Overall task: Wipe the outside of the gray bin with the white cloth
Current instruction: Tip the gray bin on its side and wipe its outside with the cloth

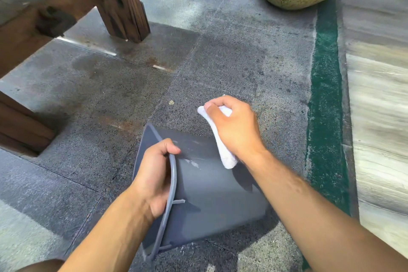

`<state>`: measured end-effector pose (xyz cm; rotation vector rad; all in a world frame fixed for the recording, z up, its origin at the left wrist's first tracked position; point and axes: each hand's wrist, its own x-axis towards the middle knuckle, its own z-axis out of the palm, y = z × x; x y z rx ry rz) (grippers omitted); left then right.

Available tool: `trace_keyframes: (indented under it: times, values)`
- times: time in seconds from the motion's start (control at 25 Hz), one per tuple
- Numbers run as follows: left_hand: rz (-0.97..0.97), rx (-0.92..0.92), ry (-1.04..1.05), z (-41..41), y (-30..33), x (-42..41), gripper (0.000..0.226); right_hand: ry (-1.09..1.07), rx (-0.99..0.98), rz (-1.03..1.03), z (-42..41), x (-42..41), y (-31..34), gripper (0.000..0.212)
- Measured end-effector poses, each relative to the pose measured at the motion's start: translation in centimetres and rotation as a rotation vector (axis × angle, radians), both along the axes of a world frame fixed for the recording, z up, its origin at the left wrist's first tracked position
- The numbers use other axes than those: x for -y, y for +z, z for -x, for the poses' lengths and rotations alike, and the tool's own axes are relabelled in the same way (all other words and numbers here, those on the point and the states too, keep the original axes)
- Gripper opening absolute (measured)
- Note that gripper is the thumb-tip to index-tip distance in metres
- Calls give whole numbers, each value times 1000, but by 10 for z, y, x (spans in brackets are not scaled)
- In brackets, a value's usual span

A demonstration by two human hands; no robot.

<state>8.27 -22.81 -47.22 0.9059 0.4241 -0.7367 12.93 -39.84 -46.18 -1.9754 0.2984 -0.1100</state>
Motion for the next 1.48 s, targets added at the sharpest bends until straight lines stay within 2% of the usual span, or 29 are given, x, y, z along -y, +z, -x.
trace_keyframes:
  times: [0.16,0.24,0.36,0.52,0.72,0.84,1.04,1.48]
  values:
    - [60,90,103,-6,-4,-2,40,11,86,-6,9,-19,5,12]
    - [54,88,148,-8,-6,-2,49,48,115,32,19,-31,2,11]
    - [38,42,216,-10,-11,1,66,117,89,97,33,-49,-7,13]
    - [35,6,279,-12,-17,3,75,154,28,170,44,-66,-15,14]
    - [9,-29,344,-8,-25,5,70,162,34,318,53,-77,-22,16]
    - [-14,-67,353,-7,-29,5,73,170,43,353,54,-82,-26,16]
    - [-65,-95,370,-5,-31,1,65,187,43,411,51,-83,-33,18]
    - [-208,-124,345,-2,-26,-1,64,138,-12,375,39,-55,-57,17]
